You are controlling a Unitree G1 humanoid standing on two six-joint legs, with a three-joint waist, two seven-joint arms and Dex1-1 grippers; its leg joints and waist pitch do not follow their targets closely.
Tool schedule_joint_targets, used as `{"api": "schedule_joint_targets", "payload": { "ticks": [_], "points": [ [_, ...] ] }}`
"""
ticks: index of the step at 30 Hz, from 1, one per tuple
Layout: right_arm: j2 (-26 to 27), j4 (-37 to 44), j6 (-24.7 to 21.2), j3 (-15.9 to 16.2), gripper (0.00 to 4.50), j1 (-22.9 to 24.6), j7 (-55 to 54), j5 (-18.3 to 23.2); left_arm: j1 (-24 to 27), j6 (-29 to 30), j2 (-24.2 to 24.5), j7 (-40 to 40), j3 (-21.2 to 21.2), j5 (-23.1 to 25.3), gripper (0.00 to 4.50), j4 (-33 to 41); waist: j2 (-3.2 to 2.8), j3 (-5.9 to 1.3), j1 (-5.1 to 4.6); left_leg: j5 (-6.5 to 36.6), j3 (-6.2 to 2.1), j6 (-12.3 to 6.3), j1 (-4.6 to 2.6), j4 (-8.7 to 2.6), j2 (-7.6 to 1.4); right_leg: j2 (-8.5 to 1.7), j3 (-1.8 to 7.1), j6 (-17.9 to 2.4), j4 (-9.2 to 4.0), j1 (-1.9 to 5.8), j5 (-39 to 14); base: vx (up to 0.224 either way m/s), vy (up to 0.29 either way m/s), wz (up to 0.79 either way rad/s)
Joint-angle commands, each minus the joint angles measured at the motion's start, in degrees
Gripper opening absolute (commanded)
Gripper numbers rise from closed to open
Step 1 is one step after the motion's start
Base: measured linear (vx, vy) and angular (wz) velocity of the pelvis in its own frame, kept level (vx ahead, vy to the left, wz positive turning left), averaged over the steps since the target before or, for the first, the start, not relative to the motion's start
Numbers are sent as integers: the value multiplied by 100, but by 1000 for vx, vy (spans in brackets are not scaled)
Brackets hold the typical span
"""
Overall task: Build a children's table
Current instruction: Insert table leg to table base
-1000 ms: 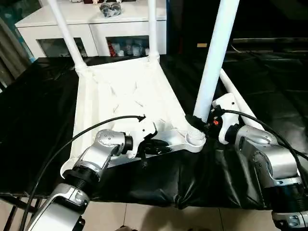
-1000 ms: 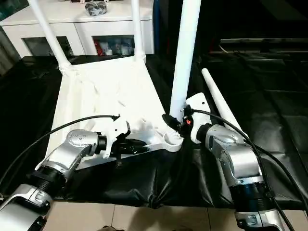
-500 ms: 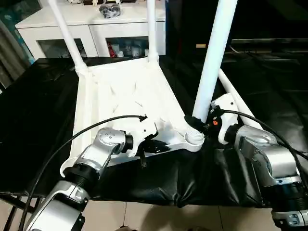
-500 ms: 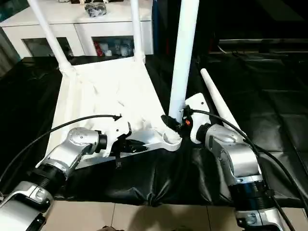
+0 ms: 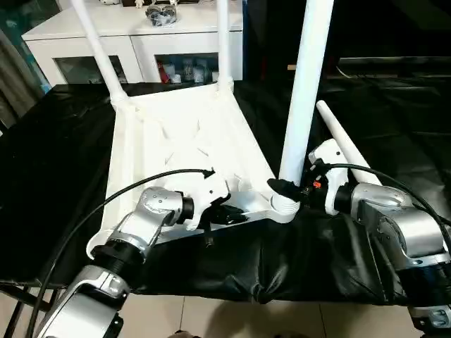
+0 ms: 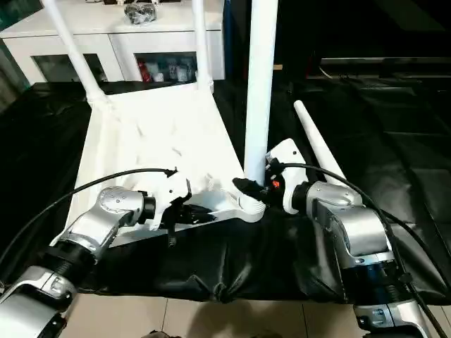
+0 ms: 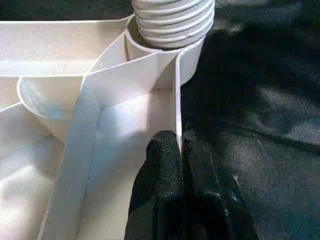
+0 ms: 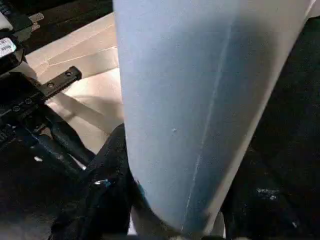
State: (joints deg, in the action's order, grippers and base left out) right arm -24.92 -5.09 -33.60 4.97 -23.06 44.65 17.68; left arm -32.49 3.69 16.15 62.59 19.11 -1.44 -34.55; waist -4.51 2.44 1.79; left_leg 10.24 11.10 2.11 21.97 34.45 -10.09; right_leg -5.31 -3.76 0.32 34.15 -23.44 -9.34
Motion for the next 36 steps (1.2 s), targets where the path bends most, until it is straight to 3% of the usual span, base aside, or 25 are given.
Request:
{"api": "schedule_joint_targets", "payload": {
  "ticks": [1,7,14,27,33,35,36],
  "points": [
    [5,-143,-29,51,188,-101,28,-48,91,-65,145,162,21,17,0,109,159,-356,17,1425,-135,-282,-72,-410,-247,-297,209,-1001,-497,252,-2245,0,0,0],
    [108,-384,71,115,188,-159,41,-126,189,-129,232,392,51,-51,0,301,157,-359,16,1406,-129,-257,-74,-414,-255,-294,216,-1107,-463,254,-1986,0,0,0],
    [113,-457,75,145,188,-57,127,-71,203,-152,229,317,-71,-95,0,327,150,-351,18,1498,-128,-211,-90,-419,-255,-305,221,-1088,-478,254,-2127,0,0,0],
    [434,-699,457,-467,188,673,-259,171,183,-129,148,13,-240,-125,0,262,97,-343,11,1749,-141,-146,-104,-444,-257,-303,211,-1040,-520,234,-2261,0,0,0],
    [516,-490,858,-318,188,986,-496,-106,124,-161,83,-148,-293,-112,0,161,97,-326,9,1901,-156,-110,-107,-470,-258,-306,206,-914,-551,223,-2528,0,0,0],
    [591,-338,966,-307,188,1076,-682,-202,121,-162,57,-202,-304,-116,0,153,131,-312,-8,2022,-157,-93,-114,-473,-246,-304,199,-831,-580,206,-2792,0,0,0],
    [635,-289,986,-333,188,1101,-761,-202,119,-163,47,-221,-306,-115,0,146,114,-304,-5,2071,-162,-84,-126,-473,-244,-311,201,-764,-600,190,-2961,0,0,0]
  ]
}}
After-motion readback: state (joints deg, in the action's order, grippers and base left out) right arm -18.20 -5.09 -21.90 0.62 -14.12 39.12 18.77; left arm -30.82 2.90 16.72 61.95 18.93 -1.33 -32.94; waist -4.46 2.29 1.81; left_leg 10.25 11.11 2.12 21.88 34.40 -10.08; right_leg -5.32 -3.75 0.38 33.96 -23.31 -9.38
